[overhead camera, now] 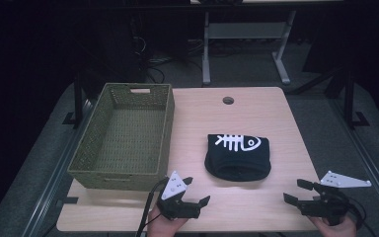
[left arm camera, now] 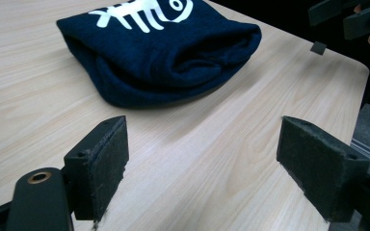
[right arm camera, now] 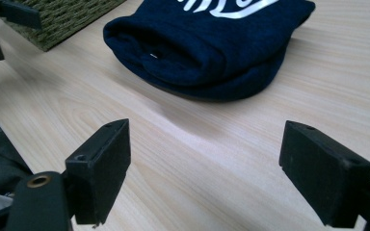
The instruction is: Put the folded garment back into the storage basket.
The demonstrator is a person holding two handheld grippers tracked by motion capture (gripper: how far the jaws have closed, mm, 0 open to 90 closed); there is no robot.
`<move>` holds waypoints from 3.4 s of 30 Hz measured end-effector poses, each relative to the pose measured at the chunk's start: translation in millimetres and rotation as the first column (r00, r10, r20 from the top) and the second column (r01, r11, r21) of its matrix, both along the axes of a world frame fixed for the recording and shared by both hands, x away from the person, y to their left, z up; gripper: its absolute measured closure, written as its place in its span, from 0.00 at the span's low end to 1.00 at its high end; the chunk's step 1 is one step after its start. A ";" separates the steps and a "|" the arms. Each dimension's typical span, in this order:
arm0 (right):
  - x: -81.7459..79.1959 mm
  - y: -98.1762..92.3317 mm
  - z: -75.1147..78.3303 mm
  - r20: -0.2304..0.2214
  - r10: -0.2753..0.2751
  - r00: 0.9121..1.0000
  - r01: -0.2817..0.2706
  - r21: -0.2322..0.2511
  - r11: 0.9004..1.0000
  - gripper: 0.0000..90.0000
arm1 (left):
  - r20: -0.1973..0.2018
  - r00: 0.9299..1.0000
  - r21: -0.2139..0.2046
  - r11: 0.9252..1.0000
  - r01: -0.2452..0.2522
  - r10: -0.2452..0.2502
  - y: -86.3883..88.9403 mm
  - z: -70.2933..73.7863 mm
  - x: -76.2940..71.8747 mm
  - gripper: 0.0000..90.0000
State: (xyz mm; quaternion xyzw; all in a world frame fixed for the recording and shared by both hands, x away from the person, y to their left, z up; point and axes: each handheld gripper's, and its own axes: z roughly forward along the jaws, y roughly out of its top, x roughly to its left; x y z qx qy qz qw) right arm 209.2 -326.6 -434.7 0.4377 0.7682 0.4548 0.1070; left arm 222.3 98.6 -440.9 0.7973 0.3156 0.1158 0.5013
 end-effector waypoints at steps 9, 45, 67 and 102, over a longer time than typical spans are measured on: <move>10.1 4.5 6.1 0.007 0.035 0.999 -0.035 0.000 0.999 0.18 | 0.013 1.000 -0.007 1.000 0.005 -0.005 -5.5 10.1 8.2 0.21; 105.9 23.5 28.3 -0.068 0.079 0.995 -0.083 -0.065 0.994 0.18 | -0.140 0.979 -0.009 0.989 -0.148 0.146 -46.5 4.8 103.5 0.22; 160.0 30.0 -9.0 -0.248 0.002 0.969 -0.014 -0.047 0.999 0.24 | -0.281 0.932 0.051 0.973 -0.225 0.230 -54.2 -23.3 145.4 0.25; 160.5 54.1 -22.1 -0.310 0.014 0.951 -0.035 -0.061 0.997 0.84 | -0.340 0.926 0.037 0.986 -0.160 0.163 -59.9 -25.8 147.3 0.79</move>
